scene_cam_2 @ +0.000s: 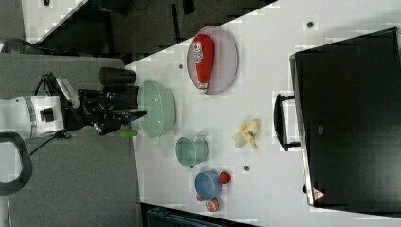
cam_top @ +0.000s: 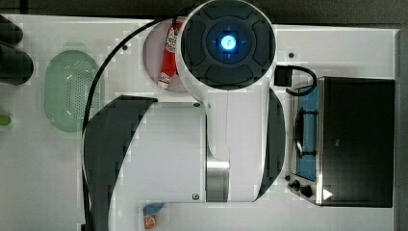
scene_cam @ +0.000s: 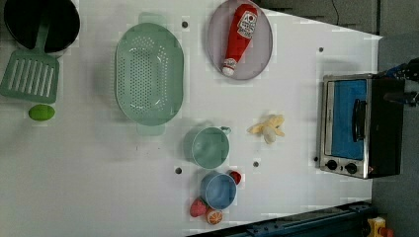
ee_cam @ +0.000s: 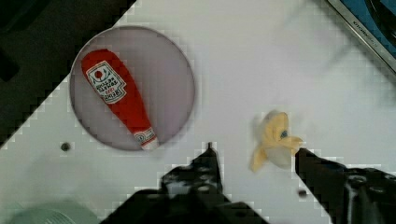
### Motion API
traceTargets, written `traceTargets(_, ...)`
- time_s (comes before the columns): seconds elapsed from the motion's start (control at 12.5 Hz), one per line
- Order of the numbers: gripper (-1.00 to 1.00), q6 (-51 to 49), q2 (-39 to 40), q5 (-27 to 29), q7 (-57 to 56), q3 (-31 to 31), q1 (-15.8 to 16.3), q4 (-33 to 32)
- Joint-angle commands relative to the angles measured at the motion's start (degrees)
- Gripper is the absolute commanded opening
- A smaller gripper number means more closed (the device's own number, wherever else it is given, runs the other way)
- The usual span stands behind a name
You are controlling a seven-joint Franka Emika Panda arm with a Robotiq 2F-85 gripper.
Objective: Pick banana from table and place on oven.
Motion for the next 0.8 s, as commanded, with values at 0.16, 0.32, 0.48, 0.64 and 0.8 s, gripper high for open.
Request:
traceTargets(0.16,0.81,-13.0,-31.1,1.0,2.2,-1.4,-1.5,-18.7)
traceTargets(0.32,1.00,-13.0,-31.1,1.0,2.2,-1.4,-1.5,-18.8)
traceTargets(0.48,1.00,-12.8,-30.4,1.0,2.2,-1.4,-1.5,-19.3)
traceTargets(0.64,1.00,-11.5,-28.3,1.0,2.2,-1.3,-1.5,-20.5)
traceTargets(0.8,1.00,-7.3,-24.6,1.0,2.2,-1.2,-1.5,-22.0)
